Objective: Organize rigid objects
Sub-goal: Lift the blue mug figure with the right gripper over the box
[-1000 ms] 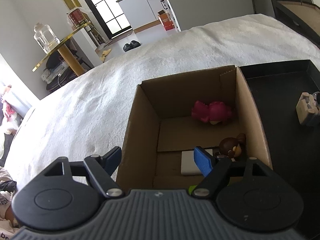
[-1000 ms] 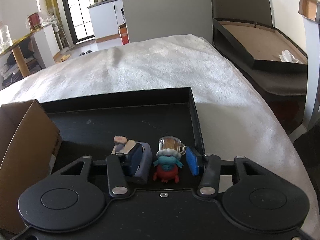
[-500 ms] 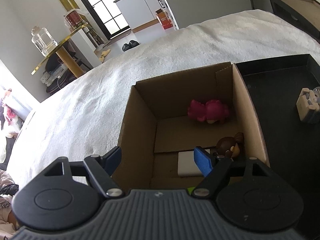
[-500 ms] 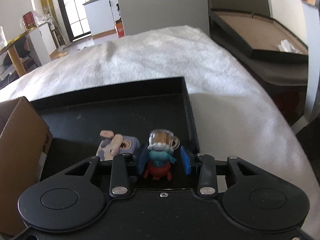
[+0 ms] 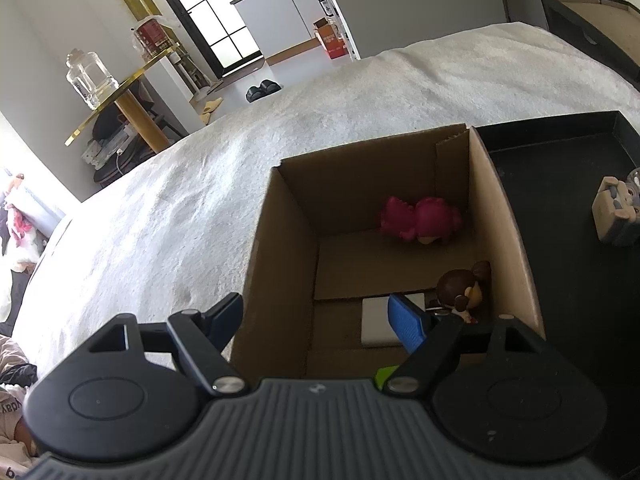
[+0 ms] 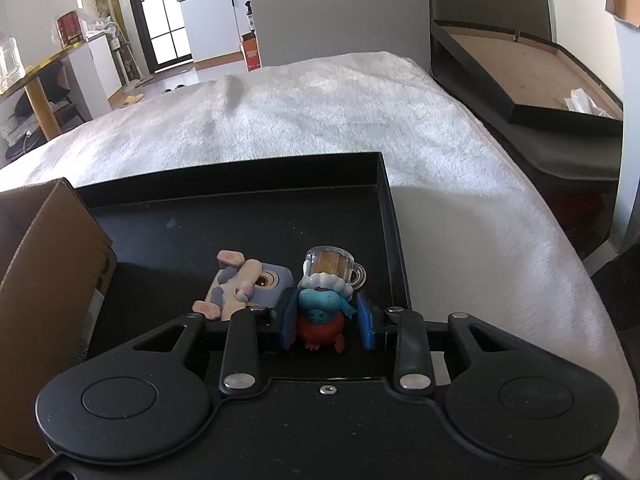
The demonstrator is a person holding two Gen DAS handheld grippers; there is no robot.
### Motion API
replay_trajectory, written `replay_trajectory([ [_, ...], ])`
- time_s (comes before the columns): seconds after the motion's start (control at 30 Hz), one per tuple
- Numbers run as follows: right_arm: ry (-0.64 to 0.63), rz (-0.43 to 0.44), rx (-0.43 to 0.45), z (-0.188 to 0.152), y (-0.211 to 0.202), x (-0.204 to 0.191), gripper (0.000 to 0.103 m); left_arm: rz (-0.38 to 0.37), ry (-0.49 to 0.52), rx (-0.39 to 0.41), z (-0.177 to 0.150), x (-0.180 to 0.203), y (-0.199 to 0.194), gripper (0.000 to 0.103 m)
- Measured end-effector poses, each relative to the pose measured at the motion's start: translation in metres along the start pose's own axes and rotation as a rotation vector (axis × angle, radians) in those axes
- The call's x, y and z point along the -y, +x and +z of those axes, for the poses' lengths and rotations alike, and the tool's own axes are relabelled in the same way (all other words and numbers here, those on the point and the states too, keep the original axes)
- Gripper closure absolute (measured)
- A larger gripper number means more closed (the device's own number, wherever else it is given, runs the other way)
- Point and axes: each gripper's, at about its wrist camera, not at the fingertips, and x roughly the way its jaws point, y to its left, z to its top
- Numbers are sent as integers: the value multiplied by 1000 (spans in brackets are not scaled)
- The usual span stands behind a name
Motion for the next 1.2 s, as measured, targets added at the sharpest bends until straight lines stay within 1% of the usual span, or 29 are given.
replay_trajectory([
  [0.3,3,-2,37,9,-16,-8,72,-9,-42,1,-5,-15,-1,25],
  [0.5,-24,28,60,18,-25,-27,72,-20,-78,-11,-10,-26,2,25],
  [0.6,-35,48,68,21,-29,-37,72,-21,-107,-3,-13,-33,2,25],
  [0.73,-54,79,80,24,-34,-52,72,-37,-126,3,-16,-39,3,30],
  [0.83,-64,101,88,27,-37,-61,72,-48,-138,10,-17,-42,3,38],
  [1.1,-104,167,122,35,-48,-90,72,-87,-169,13,-21,-50,6,69],
  [1.2,-126,189,131,37,-52,-101,72,-96,-180,19,-23,-53,8,77],
])
